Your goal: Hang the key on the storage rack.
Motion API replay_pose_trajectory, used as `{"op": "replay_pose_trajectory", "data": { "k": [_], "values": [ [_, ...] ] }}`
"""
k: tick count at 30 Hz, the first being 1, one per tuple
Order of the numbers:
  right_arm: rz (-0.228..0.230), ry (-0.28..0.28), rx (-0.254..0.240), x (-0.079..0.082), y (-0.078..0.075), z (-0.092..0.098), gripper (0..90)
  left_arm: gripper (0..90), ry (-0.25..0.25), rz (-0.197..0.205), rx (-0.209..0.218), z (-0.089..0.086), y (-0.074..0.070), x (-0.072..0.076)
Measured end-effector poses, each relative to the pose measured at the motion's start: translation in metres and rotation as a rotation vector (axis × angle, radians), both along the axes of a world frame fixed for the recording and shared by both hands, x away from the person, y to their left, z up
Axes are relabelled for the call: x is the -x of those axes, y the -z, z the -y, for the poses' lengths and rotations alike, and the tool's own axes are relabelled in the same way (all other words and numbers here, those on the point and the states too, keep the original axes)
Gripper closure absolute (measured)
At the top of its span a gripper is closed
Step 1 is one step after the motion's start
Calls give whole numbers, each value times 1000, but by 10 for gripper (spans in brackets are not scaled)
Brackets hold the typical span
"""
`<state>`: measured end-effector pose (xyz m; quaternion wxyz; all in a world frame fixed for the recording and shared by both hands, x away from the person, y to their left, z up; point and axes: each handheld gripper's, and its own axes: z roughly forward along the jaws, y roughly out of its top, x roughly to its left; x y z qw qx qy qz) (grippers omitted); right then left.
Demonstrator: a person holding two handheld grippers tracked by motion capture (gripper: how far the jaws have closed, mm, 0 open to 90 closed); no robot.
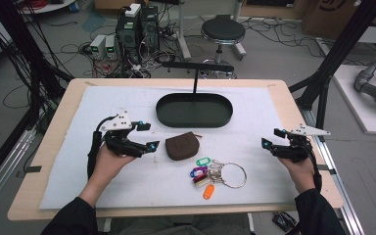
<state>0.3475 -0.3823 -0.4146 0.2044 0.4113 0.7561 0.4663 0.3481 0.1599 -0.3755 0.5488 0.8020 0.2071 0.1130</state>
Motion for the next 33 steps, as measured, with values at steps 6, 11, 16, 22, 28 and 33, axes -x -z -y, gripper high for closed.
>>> {"op": "replay_pose_trajectory", "data": {
  "k": [6, 11, 16, 22, 28, 33],
  "values": [
    [0, 1, 1, 0, 0, 1, 255, 248, 41, -6, -4, 20, -3, -2],
    [-1, 1, 2, 0, 0, 1, 255, 252, 78, -14, -14, 40, -5, -5],
    [0, 0, 4, 0, 1, 1, 255, 255, 124, -13, -35, 62, -7, -7],
    [-3, 4, 3, -2, 1, 2, 255, 259, 170, -26, -68, 88, -5, -10],
    [-2, 8, 0, -4, 2, 3, 255, 262, 202, -46, -81, 112, -1, -14],
    [-3, 5, 2, -5, 2, 2, 256, 263, 226, -67, -94, 130, 3, -19]
  ]
}}
